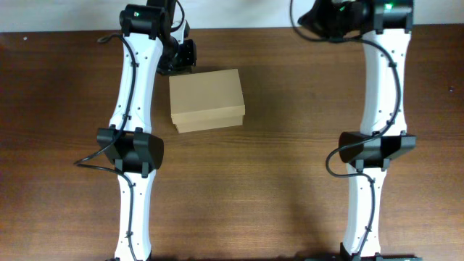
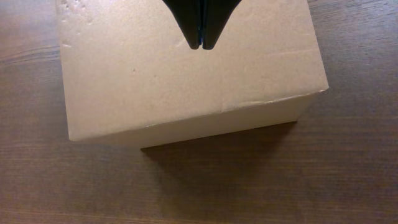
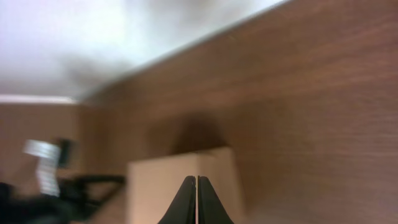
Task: Pack container
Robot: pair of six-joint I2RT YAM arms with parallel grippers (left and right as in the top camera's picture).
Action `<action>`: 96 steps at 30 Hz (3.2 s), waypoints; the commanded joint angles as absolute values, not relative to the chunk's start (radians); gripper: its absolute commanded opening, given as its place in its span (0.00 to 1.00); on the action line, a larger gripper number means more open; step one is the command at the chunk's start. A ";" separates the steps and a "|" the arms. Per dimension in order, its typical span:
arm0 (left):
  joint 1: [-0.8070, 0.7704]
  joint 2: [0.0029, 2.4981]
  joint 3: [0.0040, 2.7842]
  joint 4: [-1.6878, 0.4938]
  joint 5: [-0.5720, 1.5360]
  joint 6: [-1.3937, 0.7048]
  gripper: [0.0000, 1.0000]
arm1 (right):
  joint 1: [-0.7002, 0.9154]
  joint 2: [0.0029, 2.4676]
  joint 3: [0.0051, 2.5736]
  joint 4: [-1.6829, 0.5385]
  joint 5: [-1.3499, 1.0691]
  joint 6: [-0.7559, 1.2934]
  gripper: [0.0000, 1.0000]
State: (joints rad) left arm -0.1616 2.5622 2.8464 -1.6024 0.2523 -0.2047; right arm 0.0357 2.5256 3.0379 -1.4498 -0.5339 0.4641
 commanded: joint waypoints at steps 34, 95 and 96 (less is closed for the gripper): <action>-0.227 2.227 2.616 -1.641 -0.144 -0.114 0.02 | 0.355 2.299 2.743 -1.651 -0.124 0.105 0.04; 0.045 2.051 2.649 -1.396 -0.200 -0.073 0.09 | 0.163 2.296 2.996 -1.606 0.079 0.069 0.04; 0.057 2.051 2.649 -1.403 -0.201 -0.073 0.09 | 0.150 2.290 2.999 -1.614 0.079 0.088 0.04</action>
